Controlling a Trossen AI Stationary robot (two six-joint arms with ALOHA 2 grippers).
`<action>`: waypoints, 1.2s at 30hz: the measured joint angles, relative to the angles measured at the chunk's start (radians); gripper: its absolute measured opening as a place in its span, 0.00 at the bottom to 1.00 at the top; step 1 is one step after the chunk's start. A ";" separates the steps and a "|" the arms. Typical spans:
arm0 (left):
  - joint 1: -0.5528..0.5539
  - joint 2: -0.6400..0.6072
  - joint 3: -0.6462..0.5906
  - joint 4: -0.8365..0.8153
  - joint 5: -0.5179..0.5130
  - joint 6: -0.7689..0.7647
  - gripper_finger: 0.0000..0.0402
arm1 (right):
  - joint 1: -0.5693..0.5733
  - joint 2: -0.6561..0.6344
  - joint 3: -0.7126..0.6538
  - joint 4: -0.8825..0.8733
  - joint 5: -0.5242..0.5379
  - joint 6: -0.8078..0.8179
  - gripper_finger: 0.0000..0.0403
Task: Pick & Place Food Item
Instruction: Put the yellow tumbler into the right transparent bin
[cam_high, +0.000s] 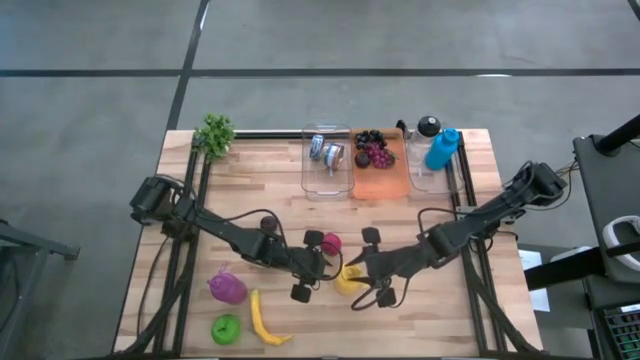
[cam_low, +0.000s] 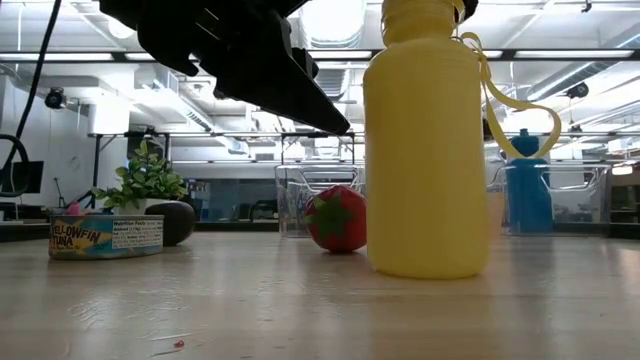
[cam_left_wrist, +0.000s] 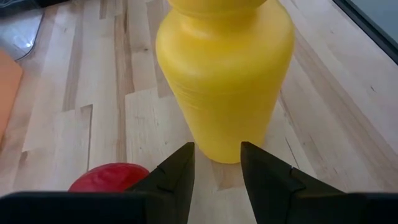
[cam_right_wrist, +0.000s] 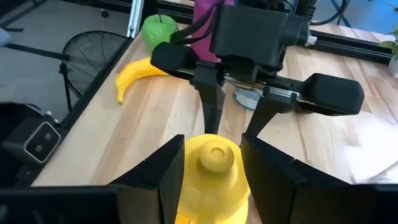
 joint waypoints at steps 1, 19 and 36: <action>0.000 0.000 0.000 0.000 0.000 0.000 0.33 | 0.000 0.003 0.000 0.001 0.000 -0.005 0.38; 0.001 0.000 0.000 0.000 0.000 -0.001 0.32 | 0.001 0.006 0.003 -0.023 0.000 -0.007 0.12; 0.001 -0.001 0.014 -0.005 0.000 0.000 0.32 | 0.001 -0.093 0.044 -0.132 0.008 -0.003 0.12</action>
